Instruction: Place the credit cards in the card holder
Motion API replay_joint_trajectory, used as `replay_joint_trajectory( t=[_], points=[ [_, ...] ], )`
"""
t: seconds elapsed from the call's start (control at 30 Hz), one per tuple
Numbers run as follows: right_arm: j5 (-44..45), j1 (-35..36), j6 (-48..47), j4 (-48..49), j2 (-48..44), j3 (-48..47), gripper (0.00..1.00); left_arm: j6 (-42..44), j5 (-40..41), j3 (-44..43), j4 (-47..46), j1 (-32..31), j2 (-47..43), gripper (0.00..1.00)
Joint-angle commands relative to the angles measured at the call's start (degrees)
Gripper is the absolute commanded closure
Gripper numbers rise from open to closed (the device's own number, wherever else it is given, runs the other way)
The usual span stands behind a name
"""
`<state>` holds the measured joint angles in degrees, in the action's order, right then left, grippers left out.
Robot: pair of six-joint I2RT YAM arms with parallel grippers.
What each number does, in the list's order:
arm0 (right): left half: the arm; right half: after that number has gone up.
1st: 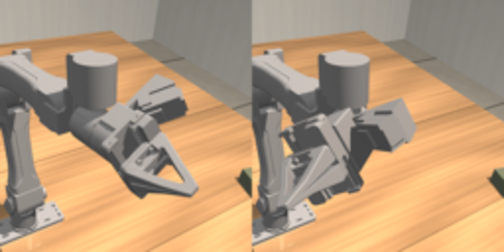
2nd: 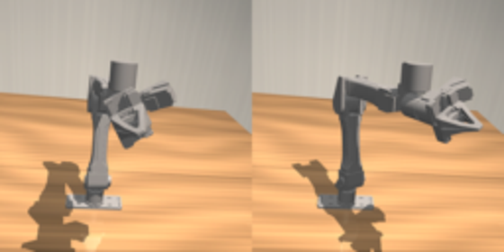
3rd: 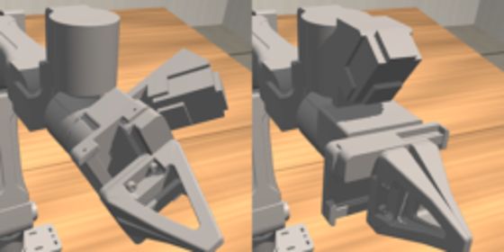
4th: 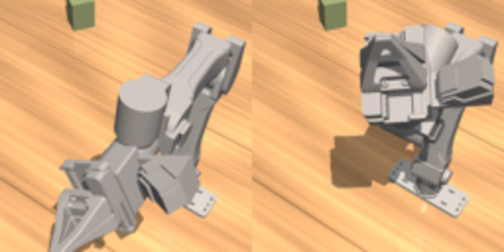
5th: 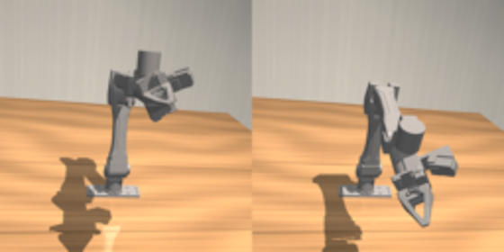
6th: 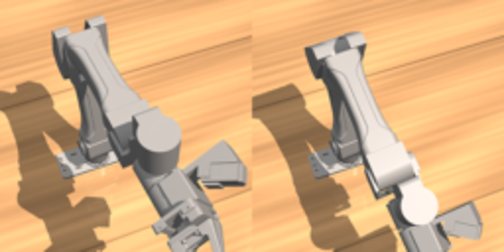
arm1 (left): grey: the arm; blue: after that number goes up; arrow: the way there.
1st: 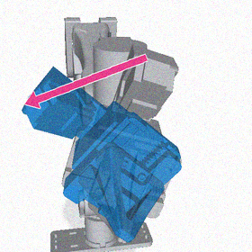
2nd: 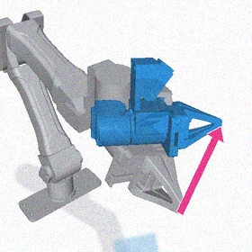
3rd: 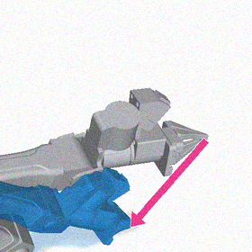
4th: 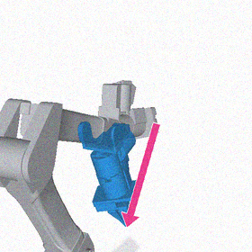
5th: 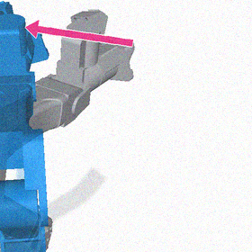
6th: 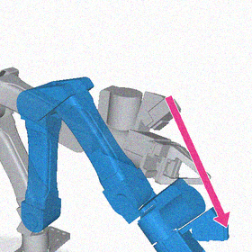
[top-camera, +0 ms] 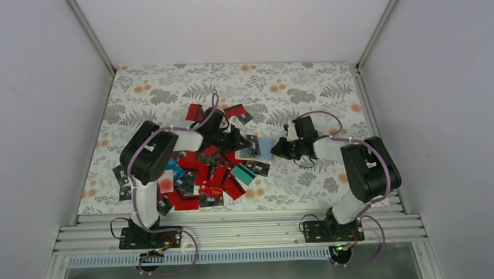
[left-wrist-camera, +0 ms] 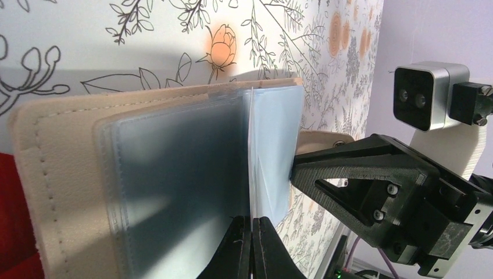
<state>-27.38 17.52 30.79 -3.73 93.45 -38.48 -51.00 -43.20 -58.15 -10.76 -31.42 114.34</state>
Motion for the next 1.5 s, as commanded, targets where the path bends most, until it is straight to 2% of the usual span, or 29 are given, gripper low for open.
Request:
replay_joint_trajectory(
  t=[0.0, 0.33, 1.03, 1.3, 1.47],
  points=[
    [3.2, 0.7, -0.6, -5.4, 3.4, 1.5, 0.88, 2.7, 0.5, -1.3, 3.4, -0.3, 1.1, 0.98],
    [2.8, 0.7, -1.1, -5.3, 3.6, 1.4, 0.88, 7.4, -1.7, -4.7, 10.4, -0.3, 2.5, 0.98],
    [1.1, 0.7, -2.4, -5.2, 3.5, 1.1, 0.87, 12.4, -5.6, -11.1, 16.9, -0.3, 7.3, 0.98],
    [1.0, 0.7, -2.7, -5.4, 3.2, 0.7, 0.85, 13.1, -5.9, -13.0, 18.0, -1.0, 8.5, 0.98],
    [1.5, 0.7, -3.0, -6.4, 2.4, 0.4, 0.81, 13.6, -5.5, -14.3, 18.8, -1.5, 9.6, 0.98]
  ],
)
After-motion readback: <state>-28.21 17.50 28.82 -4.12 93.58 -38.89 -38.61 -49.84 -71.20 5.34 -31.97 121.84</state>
